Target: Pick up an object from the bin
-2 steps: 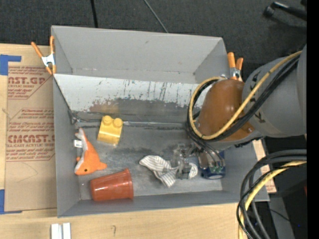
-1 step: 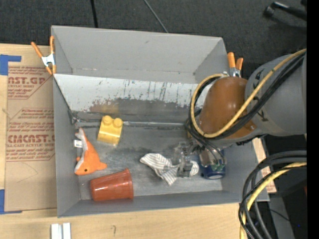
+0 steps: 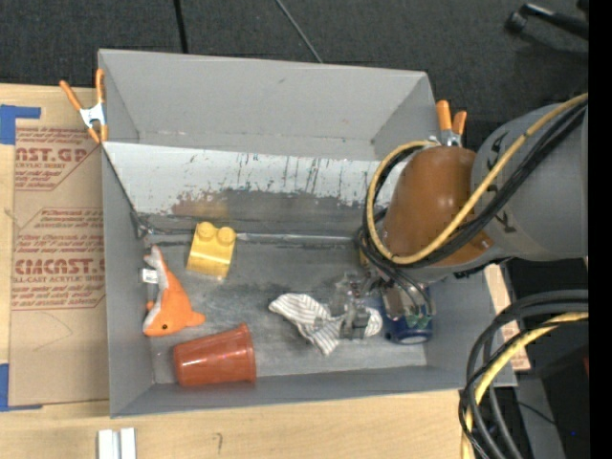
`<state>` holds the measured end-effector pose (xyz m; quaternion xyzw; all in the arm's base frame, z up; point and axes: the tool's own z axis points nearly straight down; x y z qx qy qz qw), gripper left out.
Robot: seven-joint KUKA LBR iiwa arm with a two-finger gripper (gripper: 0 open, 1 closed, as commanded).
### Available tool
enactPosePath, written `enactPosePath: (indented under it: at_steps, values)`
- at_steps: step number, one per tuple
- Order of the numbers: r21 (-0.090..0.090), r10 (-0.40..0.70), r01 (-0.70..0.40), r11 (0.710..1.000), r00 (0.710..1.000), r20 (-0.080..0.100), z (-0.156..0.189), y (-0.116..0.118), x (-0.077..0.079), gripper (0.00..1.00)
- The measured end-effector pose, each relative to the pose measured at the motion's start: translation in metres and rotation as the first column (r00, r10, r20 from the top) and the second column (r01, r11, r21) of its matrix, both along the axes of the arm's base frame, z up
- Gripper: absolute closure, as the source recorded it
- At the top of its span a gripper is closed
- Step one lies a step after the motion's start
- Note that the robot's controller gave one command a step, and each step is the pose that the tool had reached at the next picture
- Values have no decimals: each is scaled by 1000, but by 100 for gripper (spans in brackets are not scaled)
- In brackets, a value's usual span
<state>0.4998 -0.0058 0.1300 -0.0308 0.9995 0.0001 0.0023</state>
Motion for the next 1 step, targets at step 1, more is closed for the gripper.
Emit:
enactPosePath:
  at_steps: [1]
  values:
    - [0, 0, 0, 1000, 1000, -4, 0, 0, -1, 100]
